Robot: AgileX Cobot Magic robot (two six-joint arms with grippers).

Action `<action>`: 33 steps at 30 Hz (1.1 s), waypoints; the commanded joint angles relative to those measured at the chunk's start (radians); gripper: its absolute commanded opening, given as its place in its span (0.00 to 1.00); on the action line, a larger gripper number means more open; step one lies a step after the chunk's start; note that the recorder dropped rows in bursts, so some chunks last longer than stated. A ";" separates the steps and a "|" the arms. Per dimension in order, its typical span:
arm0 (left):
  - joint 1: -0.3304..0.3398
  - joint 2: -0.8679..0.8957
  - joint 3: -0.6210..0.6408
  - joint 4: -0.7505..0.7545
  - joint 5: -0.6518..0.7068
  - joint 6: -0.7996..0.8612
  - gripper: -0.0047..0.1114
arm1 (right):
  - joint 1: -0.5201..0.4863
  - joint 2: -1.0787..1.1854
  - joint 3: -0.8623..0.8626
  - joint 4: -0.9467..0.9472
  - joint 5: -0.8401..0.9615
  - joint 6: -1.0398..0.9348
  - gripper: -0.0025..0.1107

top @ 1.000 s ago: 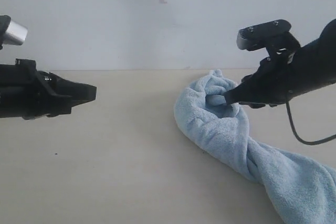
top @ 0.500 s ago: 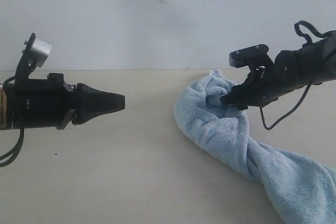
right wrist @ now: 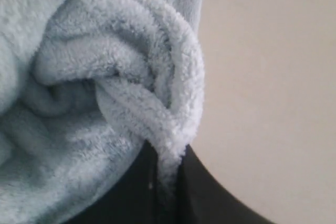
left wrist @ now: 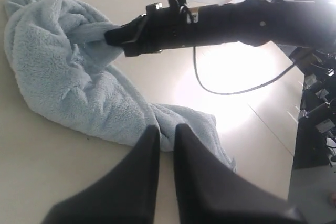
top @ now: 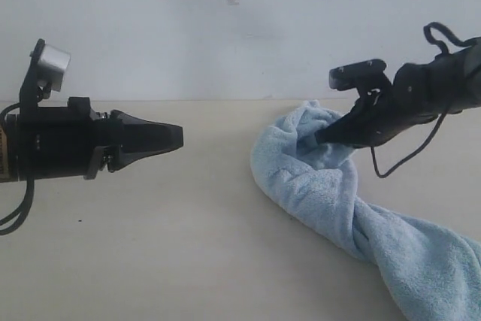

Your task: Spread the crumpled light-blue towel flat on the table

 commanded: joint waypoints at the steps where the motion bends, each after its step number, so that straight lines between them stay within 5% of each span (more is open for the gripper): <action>1: 0.000 0.002 -0.004 -0.027 -0.019 0.007 0.12 | 0.040 -0.153 -0.005 0.024 0.001 -0.015 0.03; 14: 0.002 -0.016 -0.004 -0.113 -0.192 0.106 0.12 | 0.412 -0.333 -0.005 0.024 0.261 -0.156 0.03; 24: 0.002 -0.071 -0.004 -0.113 -0.004 0.106 0.12 | 0.444 -0.329 0.015 0.098 0.462 -0.152 0.04; 33: 0.002 -0.071 -0.004 -0.112 0.063 0.109 0.12 | 0.444 -0.270 0.017 0.343 0.696 -0.298 0.46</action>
